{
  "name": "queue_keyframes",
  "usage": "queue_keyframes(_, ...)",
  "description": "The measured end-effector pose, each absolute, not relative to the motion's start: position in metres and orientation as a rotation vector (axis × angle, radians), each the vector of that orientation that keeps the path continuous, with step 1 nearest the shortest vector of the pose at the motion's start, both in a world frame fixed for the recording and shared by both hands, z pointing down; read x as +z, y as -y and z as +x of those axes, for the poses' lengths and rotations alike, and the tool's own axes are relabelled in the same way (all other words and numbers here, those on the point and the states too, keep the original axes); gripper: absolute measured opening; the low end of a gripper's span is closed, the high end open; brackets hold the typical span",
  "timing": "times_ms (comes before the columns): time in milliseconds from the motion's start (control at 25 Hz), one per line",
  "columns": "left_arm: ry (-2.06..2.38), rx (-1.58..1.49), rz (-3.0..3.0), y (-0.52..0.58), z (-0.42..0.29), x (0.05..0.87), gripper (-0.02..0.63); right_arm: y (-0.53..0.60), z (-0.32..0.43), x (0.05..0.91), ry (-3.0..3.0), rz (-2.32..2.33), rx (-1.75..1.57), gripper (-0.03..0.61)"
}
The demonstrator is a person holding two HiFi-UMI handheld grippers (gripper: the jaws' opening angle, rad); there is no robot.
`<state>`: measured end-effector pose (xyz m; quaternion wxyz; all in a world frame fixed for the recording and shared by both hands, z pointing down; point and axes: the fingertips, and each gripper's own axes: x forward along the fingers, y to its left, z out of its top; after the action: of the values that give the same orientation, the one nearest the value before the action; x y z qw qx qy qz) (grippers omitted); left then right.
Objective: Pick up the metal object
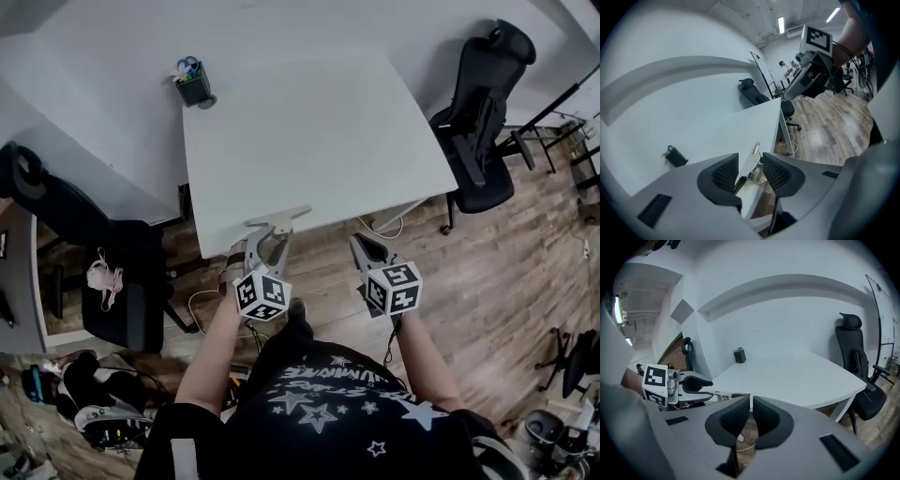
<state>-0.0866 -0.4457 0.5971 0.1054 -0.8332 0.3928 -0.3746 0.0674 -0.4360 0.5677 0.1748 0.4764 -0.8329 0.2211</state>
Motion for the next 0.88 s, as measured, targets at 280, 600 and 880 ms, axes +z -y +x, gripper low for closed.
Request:
queue_keyframes(280, -1.013, -1.263, -2.305, 0.463, -0.081, 0.623, 0.179, 0.452, 0.072, 0.578, 2.333, 1.370, 0.663, 0.051)
queue_keyframes(600, -0.954, -1.352, -2.189, 0.473, -0.080, 0.640, 0.169, 0.460, 0.075, 0.584, 2.319, 1.383, 0.694, 0.051)
queue_keyframes(880, -0.939, -1.329, -2.107, 0.476, -0.074, 0.637, 0.063, 0.459, 0.085, 0.586, 2.309, 1.400, 0.727, 0.051)
